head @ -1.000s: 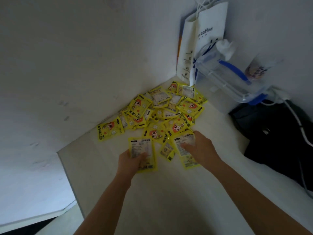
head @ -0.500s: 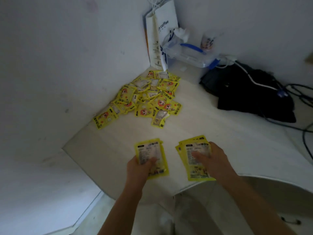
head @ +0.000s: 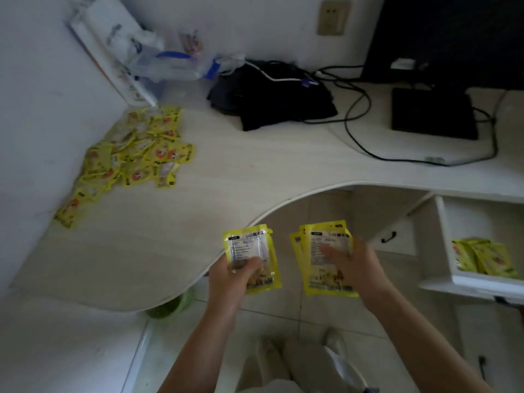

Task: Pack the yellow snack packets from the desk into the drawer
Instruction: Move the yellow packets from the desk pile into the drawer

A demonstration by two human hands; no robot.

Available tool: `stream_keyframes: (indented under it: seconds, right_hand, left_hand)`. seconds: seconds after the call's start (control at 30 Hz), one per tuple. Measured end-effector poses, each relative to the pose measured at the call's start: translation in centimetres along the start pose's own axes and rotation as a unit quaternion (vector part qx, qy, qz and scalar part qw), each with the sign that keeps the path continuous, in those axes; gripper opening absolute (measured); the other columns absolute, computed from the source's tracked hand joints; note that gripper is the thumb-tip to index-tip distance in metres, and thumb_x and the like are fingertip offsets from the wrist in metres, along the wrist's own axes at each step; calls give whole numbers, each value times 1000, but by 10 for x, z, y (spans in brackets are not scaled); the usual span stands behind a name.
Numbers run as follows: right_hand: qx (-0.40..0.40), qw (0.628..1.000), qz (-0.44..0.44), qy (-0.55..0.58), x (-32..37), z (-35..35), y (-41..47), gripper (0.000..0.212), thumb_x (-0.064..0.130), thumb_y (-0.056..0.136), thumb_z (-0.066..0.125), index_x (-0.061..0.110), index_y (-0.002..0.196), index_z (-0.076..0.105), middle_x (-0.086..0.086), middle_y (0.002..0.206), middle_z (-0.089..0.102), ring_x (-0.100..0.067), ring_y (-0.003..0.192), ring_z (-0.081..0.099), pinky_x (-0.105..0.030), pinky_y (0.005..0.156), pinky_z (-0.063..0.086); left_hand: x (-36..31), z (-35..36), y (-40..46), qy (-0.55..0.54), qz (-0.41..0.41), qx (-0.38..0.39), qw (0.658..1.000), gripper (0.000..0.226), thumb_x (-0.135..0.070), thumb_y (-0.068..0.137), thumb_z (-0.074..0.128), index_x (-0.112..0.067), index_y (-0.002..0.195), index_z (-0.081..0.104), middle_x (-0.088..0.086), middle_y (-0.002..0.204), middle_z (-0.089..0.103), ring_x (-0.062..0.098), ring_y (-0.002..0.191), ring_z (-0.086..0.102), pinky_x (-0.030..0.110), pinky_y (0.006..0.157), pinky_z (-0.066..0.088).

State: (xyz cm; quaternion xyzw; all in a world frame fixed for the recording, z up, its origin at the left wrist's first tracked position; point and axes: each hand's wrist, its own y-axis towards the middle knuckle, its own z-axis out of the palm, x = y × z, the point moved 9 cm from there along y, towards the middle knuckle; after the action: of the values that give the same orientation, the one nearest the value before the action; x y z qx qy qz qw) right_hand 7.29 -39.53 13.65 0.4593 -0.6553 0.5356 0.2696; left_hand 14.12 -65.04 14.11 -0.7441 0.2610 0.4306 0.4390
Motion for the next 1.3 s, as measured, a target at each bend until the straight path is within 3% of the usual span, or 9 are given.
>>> stream_keyframes:
  seconds: [0.07, 0.13, 0.4, 0.6, 0.7, 0.93, 1.17, 1.23, 1.3]
  right_hand:
    - [-24, 1000, 8, 14, -21, -41, -11, 6, 19, 85, 70, 16, 90, 68, -1, 80, 73, -16, 72, 71, -30, 61, 57]
    - [-50, 998, 19, 22, -42, -83, -21, 6, 18, 84, 70, 18, 89, 67, 1, 80, 73, -13, 71, 71, -32, 63, 56]
    - [-140, 985, 84, 58, -149, -273, -67, 11, 22, 81, 72, 20, 91, 66, 0, 83, 73, -17, 76, 71, -40, 65, 61]
    - [-184, 974, 106, 73, -207, -389, -76, 12, 23, 81, 72, 19, 89, 66, -3, 83, 73, -20, 77, 71, -47, 68, 60]
    - [-198, 969, 118, 90, -224, -426, -68, 17, 23, 79, 74, 15, 92, 66, -7, 86, 73, -24, 78, 71, -50, 68, 60]
    - [-220, 965, 115, 82, -239, -495, -19, 18, 25, 78, 75, 15, 92, 68, -4, 85, 74, -20, 79, 71, -46, 75, 59]
    - [-181, 977, 106, 43, -232, -549, 52, 11, 19, 84, 71, 23, 80, 62, 1, 79, 70, -12, 71, 68, -26, 59, 56]
    - [-192, 972, 128, 31, -243, -565, 70, 9, 22, 83, 72, 21, 84, 63, 1, 81, 69, -13, 73, 68, -31, 62, 57]
    - [-193, 970, 147, 16, -255, -578, 90, 21, 25, 83, 71, 13, 98, 64, -4, 89, 71, -16, 78, 68, -32, 65, 56]
  left_hand:
    - [1, 40, -18, 22, 4, 40, 999, 13, -12, 77, 76, -20, 84, 69, -7, 77, 72, -3, 61, 66, 5, 49, 44]
    - [4, 80, -35, 39, 8, 67, 997, 13, -13, 77, 76, -21, 83, 69, -7, 78, 72, 4, 66, 66, 5, 50, 44]
    - [20, 264, -112, 31, -12, 123, 992, 14, -13, 76, 77, -17, 87, 69, -6, 78, 70, 4, 67, 64, 6, 49, 44]
    - [23, 383, -157, 42, -19, 173, 984, 21, -13, 78, 76, -11, 97, 69, 0, 86, 73, 6, 70, 68, 17, 58, 50]
    - [16, 429, -167, 56, -6, 200, 978, 19, -9, 80, 74, -10, 99, 68, -2, 86, 73, -1, 64, 66, 11, 55, 49]
    - [11, 521, -164, 93, -18, 243, 965, 20, -9, 81, 72, -11, 100, 69, 1, 91, 73, 11, 77, 67, 11, 58, 49]
    - [30, 606, -133, 122, -102, 277, 948, 20, -16, 83, 71, -14, 103, 69, 1, 96, 74, 17, 90, 68, 26, 69, 45]
    - [42, 627, -125, 132, -132, 278, 942, 20, -17, 82, 71, -15, 102, 68, 4, 100, 73, 19, 94, 65, 29, 75, 43]
    - [54, 645, -119, 129, -170, 269, 939, 18, -16, 82, 70, -16, 99, 65, 5, 101, 71, 20, 94, 63, 32, 82, 40]
